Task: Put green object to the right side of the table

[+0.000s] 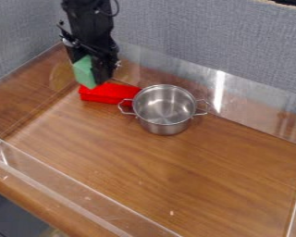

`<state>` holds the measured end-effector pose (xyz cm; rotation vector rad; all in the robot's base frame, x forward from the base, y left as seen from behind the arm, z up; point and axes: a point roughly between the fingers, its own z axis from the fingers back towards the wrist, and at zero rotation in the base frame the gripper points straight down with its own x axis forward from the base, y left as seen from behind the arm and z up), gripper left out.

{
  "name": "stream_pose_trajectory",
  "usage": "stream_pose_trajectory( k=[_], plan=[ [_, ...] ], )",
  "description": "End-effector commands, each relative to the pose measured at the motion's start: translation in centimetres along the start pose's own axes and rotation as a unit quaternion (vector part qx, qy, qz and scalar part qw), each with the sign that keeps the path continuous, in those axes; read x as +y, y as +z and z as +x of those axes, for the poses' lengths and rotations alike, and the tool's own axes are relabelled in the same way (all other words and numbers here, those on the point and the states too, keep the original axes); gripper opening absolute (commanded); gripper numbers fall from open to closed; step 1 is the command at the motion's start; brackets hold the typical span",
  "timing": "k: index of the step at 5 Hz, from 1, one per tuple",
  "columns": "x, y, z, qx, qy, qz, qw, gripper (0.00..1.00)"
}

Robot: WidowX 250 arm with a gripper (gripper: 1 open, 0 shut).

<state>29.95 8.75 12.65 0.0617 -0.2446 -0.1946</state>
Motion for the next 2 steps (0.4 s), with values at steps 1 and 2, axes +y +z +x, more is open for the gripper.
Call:
stream_pose_trajectory(
  k=[1, 2],
  plan=[
    [-1.0, 2.7, 0.2, -0.029, -0.023, 0.008, 0.9993, 0.0],
    [-2.3, 3.2, -0.2, -0.032, -0.04, 0.0, 0.9987, 0.0]
  ],
)
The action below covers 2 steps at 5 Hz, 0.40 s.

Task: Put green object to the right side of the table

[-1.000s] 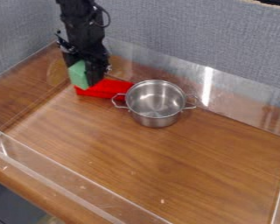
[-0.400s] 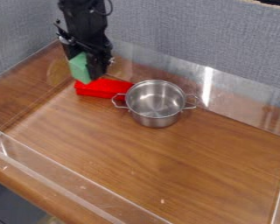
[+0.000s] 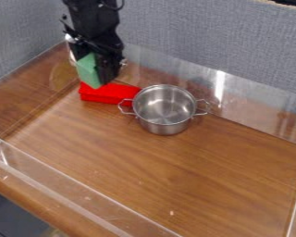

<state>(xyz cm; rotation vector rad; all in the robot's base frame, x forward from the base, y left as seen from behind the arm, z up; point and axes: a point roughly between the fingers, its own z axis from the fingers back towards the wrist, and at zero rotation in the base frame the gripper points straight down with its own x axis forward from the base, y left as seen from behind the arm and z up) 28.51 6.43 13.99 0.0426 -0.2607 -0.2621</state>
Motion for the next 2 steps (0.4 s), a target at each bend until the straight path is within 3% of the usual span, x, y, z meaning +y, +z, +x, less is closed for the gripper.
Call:
stream_pose_trajectory(
  k=[1, 2],
  plan=[
    [-1.2, 1.9, 0.1, -0.023, -0.024, 0.005, 0.9994, 0.0],
    [-2.4, 2.4, -0.4, -0.024, -0.037, -0.002, 0.999, 0.0]
  ],
)
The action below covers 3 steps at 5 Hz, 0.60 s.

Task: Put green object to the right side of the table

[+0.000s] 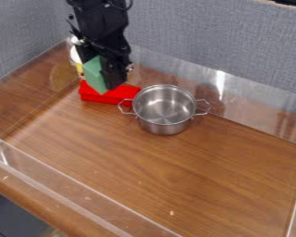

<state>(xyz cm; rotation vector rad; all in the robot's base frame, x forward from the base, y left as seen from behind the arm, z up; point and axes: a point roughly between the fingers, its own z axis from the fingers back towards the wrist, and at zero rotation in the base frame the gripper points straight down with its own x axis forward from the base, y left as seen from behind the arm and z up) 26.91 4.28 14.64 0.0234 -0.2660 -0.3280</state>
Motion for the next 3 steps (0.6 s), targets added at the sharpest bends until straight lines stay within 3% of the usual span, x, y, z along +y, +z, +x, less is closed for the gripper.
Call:
stream_pose_trajectory(
  k=[1, 3],
  plan=[
    [-1.3, 1.8, 0.0, -0.019, -0.017, 0.007, 0.9996, 0.0],
    [-5.9, 2.7, -1.0, -0.022, -0.064, -0.016, 0.9976, 0.0]
  ],
)
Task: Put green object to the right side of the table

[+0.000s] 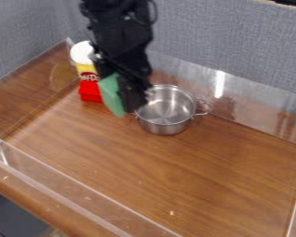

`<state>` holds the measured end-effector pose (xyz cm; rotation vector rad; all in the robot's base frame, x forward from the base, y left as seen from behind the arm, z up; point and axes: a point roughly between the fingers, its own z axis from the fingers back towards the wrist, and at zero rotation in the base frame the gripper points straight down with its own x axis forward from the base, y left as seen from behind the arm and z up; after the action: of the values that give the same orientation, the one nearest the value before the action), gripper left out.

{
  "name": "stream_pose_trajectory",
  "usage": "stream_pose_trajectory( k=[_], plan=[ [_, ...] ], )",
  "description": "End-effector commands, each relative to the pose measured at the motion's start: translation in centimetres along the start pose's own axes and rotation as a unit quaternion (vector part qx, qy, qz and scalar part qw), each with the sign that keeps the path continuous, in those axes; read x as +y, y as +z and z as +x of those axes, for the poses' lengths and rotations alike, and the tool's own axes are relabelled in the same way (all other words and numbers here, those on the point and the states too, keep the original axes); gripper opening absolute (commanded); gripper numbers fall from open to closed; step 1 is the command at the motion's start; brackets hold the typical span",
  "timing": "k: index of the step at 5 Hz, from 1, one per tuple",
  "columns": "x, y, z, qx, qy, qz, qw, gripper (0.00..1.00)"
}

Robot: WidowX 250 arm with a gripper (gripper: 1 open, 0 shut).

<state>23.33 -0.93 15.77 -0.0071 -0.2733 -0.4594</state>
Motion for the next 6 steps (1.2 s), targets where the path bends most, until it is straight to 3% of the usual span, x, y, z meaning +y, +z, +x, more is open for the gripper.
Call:
stream_pose_trajectory(
  k=[1, 3, 4, 5, 6],
  plan=[
    [-3.8, -0.5, 0.6, -0.008, -0.043, -0.017, 0.9989, 0.0],
    [-9.5, -4.7, 1.0, 0.02, -0.096, -0.045, 0.9942, 0.0],
    [-11.3, -7.0, 0.9, 0.039, -0.112, -0.054, 0.9915, 0.0],
    [-12.3, -9.0, 0.7, 0.053, -0.124, -0.061, 0.9891, 0.0],
    [-12.1, -9.0, 0.9, 0.054, -0.125, -0.058, 0.989, 0.0]
  ],
)
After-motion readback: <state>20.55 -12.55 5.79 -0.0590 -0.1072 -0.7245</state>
